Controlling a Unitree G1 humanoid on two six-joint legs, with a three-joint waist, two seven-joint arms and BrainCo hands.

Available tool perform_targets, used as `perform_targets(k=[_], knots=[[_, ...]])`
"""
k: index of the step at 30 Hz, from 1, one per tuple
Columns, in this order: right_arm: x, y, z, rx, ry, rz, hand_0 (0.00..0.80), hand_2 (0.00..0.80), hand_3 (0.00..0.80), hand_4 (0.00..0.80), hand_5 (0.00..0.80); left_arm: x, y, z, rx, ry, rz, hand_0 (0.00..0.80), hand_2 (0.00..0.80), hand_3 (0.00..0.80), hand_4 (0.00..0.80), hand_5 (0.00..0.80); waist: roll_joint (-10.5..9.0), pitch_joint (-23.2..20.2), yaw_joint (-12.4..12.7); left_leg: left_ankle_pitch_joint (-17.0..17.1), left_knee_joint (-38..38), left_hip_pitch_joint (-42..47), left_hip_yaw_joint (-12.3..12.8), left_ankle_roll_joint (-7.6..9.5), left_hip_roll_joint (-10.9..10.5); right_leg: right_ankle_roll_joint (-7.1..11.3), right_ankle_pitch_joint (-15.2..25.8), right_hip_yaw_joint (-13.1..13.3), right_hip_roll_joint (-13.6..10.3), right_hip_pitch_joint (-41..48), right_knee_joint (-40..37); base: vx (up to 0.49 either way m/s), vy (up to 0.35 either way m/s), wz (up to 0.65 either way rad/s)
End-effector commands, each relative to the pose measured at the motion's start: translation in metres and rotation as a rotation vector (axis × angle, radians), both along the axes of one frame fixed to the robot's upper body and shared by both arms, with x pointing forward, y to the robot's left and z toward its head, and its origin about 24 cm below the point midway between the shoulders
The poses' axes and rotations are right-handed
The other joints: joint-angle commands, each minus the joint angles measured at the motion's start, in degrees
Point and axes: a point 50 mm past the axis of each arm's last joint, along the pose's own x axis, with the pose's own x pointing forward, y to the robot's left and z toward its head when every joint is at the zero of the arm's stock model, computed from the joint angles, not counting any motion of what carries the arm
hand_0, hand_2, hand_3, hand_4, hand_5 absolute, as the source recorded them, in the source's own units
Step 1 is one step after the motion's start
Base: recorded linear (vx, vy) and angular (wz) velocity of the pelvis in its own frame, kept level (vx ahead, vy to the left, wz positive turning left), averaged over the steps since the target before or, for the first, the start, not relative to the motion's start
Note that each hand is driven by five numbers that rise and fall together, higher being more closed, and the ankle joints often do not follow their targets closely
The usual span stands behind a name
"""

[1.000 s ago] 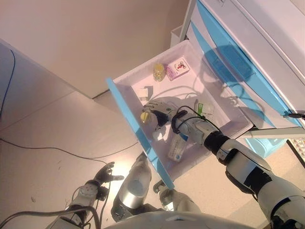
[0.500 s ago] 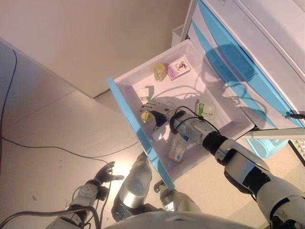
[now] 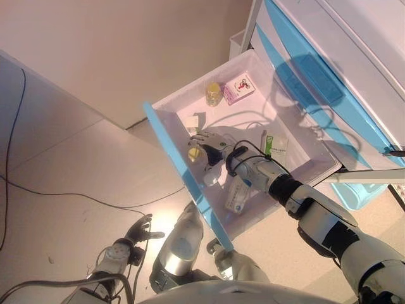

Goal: Open the drawer and pick up the medicine

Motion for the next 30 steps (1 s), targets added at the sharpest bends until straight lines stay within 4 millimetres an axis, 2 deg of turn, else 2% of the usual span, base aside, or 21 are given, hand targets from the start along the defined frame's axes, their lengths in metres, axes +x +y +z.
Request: perform_targets(k=[1, 8, 10, 12, 13, 15, 16, 20, 24, 28, 30], knots=[[-0.006, 0.028, 0.019, 0.071, -0.090, 0.099, 0.000, 0.000, 0.000, 0.000, 0.000, -0.011, -0.005, -0.004, -0.018, 0.004, -0.018, 0.000, 0.000, 0.000, 0.000, 0.000, 0.90, 0.37, -0.42, -2.84, -0.68, 0.60, 0.52, 4.26, -4.43, 6.05, 7.78, 6.15, -5.01, -5.52, 3.63, 0.000, 0.000, 0.00], [-0.008, 0.029, 0.022, 0.087, -0.099, 0.116, 0.000, 0.000, 0.000, 0.000, 0.000, -0.010, -0.005, -0.004, -0.020, 0.002, -0.018, 0.000, 0.000, 0.000, 0.000, 0.000, 0.93, 0.50, -0.47, -2.92, -0.66, 0.45, 0.62, 4.22, -4.37, 6.17, 7.89, 6.18, -5.13, -5.70, 3.61, 0.000, 0.000, 0.00], [-0.008, 0.030, 0.022, 0.091, -0.098, 0.117, 0.113, 0.113, 0.113, 0.113, 0.113, -0.009, -0.005, -0.004, -0.021, 0.001, -0.016, 0.000, 0.000, 0.000, 0.000, 0.000, 0.97, 0.53, -0.44, -2.92, -0.70, 0.44, 0.63, 4.23, -4.35, 6.20, 7.91, 6.15, -5.15, -5.74, 3.60, 0.000, 0.000, 0.00], [-0.008, 0.031, 0.023, 0.086, -0.096, 0.124, 0.477, 0.477, 0.477, 0.477, 0.477, -0.009, -0.005, -0.004, -0.020, 0.001, -0.016, 0.000, 0.000, 0.000, 0.000, 0.000, 1.02, 0.52, -0.41, -2.89, -0.75, 0.44, 0.58, 4.24, -4.38, 6.19, 7.93, 6.09, -5.17, -5.82, 3.65, 0.000, 0.000, 0.00], [-0.009, 0.031, 0.023, 0.085, -0.094, 0.129, 0.562, 0.562, 0.562, 0.562, 0.562, -0.009, -0.005, -0.004, -0.020, 0.001, -0.017, 0.000, 0.000, 0.000, 0.000, 0.000, 1.05, 0.54, -0.42, -2.90, -0.73, 0.41, 0.61, 4.25, -4.38, 6.18, 7.89, 6.06, -5.21, -5.86, 3.72, 0.000, 0.000, 0.00], [-0.010, 0.032, 0.022, 0.079, -0.092, 0.138, 0.546, 0.546, 0.546, 0.546, 0.546, -0.010, -0.005, -0.004, -0.021, 0.001, -0.016, 0.000, 0.000, 0.000, 0.000, 0.000, 1.07, 0.53, -0.43, -2.90, -0.77, 0.43, 0.59, 4.26, -4.40, 6.17, 7.87, 6.11, -5.20, -5.89, 3.72, 0.000, 0.000, 0.00], [-0.011, 0.033, 0.021, 0.079, -0.082, 0.152, 0.596, 0.596, 0.596, 0.596, 0.596, -0.010, -0.005, -0.004, -0.022, 0.000, -0.015, 0.000, 0.000, 0.000, 0.000, 0.000, 1.07, 0.48, -0.41, -2.91, -0.74, 0.38, 0.59, 4.27, -4.47, 6.16, 7.83, 6.16, -5.15, -5.85, 3.64, 0.000, 0.000, 0.00], [-0.014, 0.036, 0.021, 0.072, -0.066, 0.176, 0.646, 0.646, 0.646, 0.646, 0.646, -0.009, -0.004, -0.003, -0.019, -0.002, -0.018, 0.000, 0.000, 0.000, 0.000, 0.000, 0.90, 0.58, -0.27, -2.94, -0.63, 0.25, 0.61, 4.24, -4.46, 6.19, 7.92, 6.07, -5.23, -5.89, 3.68, 0.000, 0.000, 0.00], [-0.015, 0.038, 0.020, 0.069, -0.051, 0.186, 0.656, 0.656, 0.656, 0.656, 0.656, -0.008, -0.003, -0.002, -0.015, -0.004, -0.023, 0.000, 0.000, 0.000, 0.000, 0.000, 0.73, 0.75, -0.09, -2.92, -0.63, 0.23, 0.47, 4.23, -4.48, 6.27, 8.01, 6.09, -5.19, -5.99, 3.72, 0.000, 0.000, 0.00], [-0.016, 0.039, 0.018, 0.064, -0.047, 0.184, 0.599, 0.599, 0.599, 0.599, 0.599, -0.007, -0.002, -0.001, -0.010, -0.003, -0.027, 0.000, 0.000, 0.000, 0.000, 0.000, 0.49, 0.62, 0.04, -2.98, -0.63, 0.28, 0.47, 4.26, -4.45, 6.28, 8.10, 6.12, -5.10, -5.89, 3.61, 0.000, 0.000, 0.00], [-0.015, 0.039, 0.017, 0.060, -0.046, 0.179, 0.480, 0.480, 0.480, 0.480, 0.480, -0.007, -0.002, -0.001, -0.010, -0.005, -0.028, 0.000, 0.000, 0.000, 0.000, 0.000, 0.45, 0.64, 0.04, -2.94, -0.65, 0.25, 0.48, 4.28, -4.44, 6.29, 8.13, 6.13, -5.09, -5.95, 3.64, 0.000, 0.000, 0.00]])
